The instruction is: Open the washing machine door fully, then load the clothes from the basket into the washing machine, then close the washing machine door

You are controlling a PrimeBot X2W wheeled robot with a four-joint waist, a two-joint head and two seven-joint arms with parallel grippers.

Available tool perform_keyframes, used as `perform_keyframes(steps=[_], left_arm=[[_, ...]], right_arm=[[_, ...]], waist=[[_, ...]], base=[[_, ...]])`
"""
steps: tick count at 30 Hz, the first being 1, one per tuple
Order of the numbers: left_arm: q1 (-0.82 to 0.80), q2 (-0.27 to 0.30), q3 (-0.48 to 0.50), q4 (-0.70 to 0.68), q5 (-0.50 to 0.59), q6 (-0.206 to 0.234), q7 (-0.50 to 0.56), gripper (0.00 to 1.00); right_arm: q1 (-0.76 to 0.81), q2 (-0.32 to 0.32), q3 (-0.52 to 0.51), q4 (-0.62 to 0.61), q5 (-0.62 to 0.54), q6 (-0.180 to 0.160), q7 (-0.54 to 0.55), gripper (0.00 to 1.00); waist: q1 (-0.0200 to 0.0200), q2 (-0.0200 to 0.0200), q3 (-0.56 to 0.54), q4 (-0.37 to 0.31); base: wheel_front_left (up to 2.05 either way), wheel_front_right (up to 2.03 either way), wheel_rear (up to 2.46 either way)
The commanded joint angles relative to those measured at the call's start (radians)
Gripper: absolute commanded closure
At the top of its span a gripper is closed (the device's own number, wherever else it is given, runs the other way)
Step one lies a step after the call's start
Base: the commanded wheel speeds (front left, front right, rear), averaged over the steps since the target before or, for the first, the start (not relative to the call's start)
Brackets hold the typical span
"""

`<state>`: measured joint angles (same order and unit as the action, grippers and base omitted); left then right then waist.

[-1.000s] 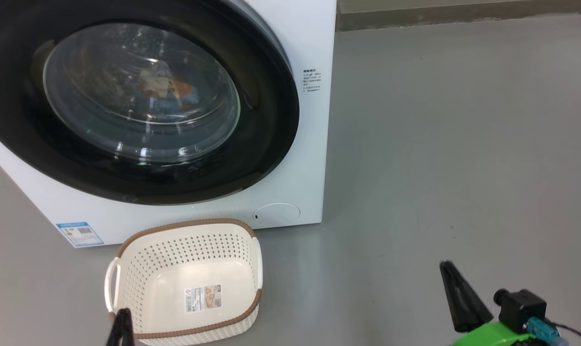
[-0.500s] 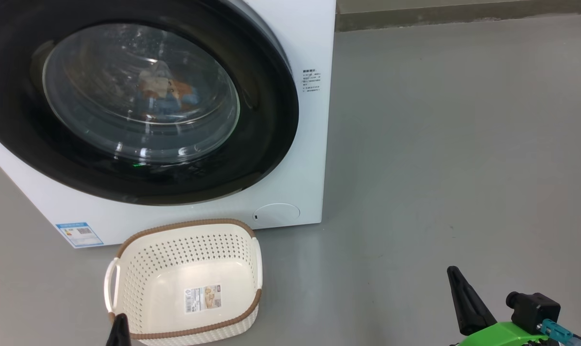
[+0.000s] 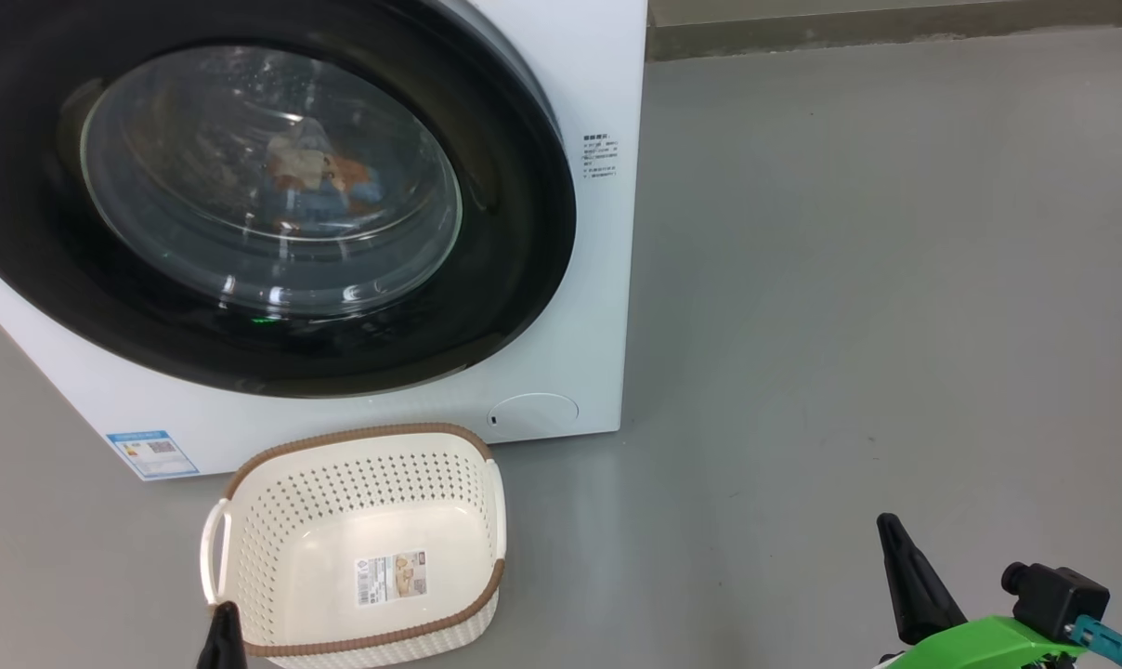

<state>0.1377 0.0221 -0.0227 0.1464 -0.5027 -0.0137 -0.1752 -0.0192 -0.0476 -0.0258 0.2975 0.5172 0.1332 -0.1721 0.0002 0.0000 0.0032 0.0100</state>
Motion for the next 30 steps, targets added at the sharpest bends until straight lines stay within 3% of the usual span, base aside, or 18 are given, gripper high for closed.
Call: perform_keyframes(steps=[1,30], left_arm=[[-0.04,0.016,0.016,-0.017,-0.031,-0.009,0.006,1.0],[-0.102,0.026,0.045,0.018,-0.367,-0.042,0.087,1.0]], right_arm=[[-0.035,-0.002,-0.003,-0.029,0.034,-0.001,0.006,1.0],[-0.051,-0.002,-0.029,-0.036,0.358,-0.001,0.092,1.0]], waist=[[-0.0001,0.0,0.0,0.0],[-0.0001,0.0,0.0,-0.003]], base=[[0.0,0.0,0.0],[0.0,0.0,0.0]])
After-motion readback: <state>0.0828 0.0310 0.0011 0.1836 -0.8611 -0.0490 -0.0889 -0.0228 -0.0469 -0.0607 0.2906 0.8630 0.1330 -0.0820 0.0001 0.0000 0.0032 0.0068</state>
